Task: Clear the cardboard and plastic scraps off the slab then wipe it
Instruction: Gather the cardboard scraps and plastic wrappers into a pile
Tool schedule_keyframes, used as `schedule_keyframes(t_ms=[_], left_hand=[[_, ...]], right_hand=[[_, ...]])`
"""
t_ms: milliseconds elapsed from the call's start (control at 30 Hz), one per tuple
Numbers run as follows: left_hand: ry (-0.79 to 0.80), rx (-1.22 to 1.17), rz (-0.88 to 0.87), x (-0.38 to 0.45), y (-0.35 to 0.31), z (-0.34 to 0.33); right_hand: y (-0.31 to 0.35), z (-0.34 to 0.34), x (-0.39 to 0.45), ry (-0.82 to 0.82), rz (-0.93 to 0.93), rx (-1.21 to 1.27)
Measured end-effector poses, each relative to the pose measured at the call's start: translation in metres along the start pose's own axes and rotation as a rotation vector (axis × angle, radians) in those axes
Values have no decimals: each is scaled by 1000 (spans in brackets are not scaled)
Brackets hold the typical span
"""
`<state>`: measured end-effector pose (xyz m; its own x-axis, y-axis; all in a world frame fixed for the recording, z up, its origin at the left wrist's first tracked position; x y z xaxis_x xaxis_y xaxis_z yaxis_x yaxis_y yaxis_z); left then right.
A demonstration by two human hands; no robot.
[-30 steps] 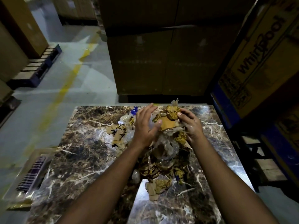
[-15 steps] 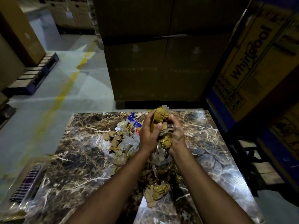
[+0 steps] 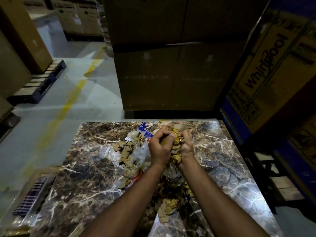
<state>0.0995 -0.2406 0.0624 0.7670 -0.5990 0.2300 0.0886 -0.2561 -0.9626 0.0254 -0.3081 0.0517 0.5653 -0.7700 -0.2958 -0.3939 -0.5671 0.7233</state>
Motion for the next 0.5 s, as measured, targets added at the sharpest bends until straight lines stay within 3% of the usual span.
schedule_keyframes(t_ms=[167,500], left_hand=[[81,-11,-54,0,-12,-5],[254,75,138,-7,-13,-13]], right_hand=[[7,2,-13,66,11,-69],[11,-2,-23,125,106,-322]])
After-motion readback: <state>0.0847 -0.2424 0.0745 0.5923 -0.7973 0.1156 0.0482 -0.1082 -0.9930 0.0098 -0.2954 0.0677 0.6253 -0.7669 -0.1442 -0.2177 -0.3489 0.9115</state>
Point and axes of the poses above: each hand's wrist, its own x-axis towards the middle knuckle, its own z-axis out of the back of the hand, y = z × x, the point moved 7 cm from there along x, towards the middle knuckle, and after that the axes turned 4 degrees about y, right-handed, at the moved point
